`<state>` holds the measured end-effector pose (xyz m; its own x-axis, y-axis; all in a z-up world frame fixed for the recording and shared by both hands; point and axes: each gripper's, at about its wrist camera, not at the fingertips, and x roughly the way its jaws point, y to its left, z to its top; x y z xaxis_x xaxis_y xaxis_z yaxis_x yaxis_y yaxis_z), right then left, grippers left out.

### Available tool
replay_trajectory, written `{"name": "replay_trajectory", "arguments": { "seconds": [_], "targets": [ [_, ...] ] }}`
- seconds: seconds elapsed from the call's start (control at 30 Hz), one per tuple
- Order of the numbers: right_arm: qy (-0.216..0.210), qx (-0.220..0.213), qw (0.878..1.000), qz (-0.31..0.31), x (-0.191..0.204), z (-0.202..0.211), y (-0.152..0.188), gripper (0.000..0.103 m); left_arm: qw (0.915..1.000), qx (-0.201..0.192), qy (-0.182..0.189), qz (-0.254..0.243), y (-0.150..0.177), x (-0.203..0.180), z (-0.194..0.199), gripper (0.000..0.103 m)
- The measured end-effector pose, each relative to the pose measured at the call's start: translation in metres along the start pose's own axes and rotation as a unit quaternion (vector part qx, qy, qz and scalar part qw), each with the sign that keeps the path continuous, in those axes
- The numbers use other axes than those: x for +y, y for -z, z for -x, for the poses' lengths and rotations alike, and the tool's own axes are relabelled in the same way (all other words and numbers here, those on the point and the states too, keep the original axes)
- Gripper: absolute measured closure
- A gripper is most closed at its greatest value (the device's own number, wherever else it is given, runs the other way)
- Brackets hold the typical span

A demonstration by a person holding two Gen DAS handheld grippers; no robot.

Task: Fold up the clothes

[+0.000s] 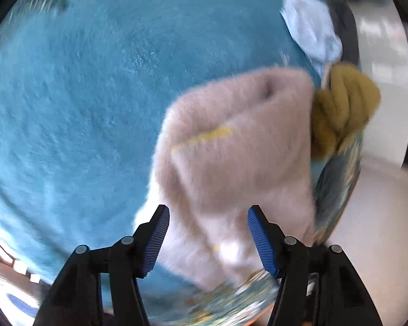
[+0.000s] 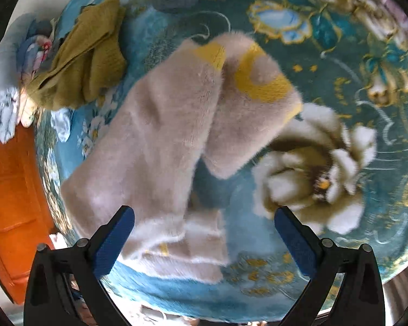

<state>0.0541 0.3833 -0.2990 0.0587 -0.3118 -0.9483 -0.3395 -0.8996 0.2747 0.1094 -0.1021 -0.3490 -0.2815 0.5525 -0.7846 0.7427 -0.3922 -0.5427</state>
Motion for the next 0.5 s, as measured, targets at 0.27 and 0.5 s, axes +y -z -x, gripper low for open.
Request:
{"name": "replay_trajectory", "arguments": {
  "seconds": [0.27,0.5],
  "targets": [
    [-0.041,-0.002,0.997,-0.069,-0.008,-0.029,-0.03,0.034,0.9962,-0.013,0.061,0.061,-0.02,0.004,-0.006,0.047],
    [-0.075,-0.01,0.995,-0.065,0.009,-0.002,-0.032,0.091,0.996,-0.046,0.054,0.054,-0.014,-0.019,0.026,0.093]
  ]
}}
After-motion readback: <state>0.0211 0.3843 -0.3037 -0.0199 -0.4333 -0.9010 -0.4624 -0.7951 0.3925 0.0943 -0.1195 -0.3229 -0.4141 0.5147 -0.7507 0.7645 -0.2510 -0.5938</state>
